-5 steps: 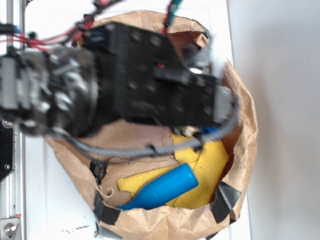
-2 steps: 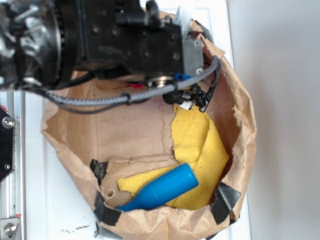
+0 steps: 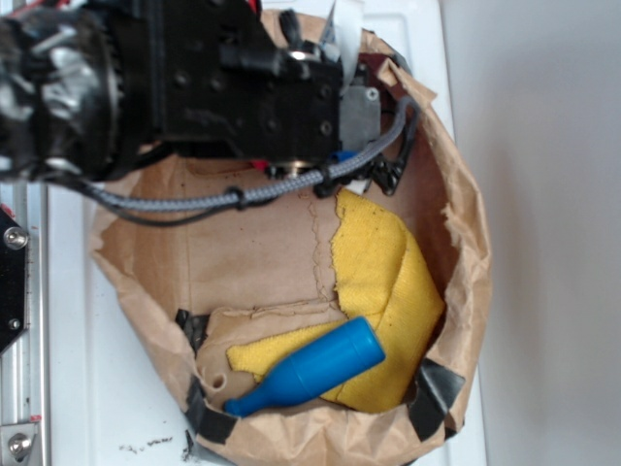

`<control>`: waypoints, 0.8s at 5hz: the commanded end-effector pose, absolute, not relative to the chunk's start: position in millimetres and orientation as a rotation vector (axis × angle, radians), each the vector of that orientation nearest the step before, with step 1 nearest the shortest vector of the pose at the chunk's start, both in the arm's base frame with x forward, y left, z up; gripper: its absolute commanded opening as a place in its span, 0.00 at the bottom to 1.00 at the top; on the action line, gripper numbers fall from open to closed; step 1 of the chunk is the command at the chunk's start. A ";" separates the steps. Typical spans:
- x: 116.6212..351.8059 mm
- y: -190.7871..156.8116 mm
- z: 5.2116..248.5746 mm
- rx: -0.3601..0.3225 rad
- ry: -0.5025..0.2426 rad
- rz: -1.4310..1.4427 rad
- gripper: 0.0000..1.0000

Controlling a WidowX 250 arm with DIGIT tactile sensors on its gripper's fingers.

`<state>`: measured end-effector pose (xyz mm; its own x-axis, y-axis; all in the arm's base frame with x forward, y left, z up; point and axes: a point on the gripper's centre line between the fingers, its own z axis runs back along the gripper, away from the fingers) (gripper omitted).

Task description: Grab the red paper.

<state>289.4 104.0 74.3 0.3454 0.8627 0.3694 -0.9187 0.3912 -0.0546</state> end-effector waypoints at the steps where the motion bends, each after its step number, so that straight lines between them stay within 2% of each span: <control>1: 276.8 118.3 84.6 0.192 -0.454 1.155 1.00; 2: 273.9 110.9 71.7 0.199 -0.462 1.144 1.00; 3: 271.2 102.0 62.0 0.237 -0.419 1.113 1.00; 4: 271.8 100.4 58.9 0.249 -0.412 1.125 0.00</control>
<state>274.6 91.9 37.6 0.3787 0.8238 0.4217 -0.9109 0.4125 0.0122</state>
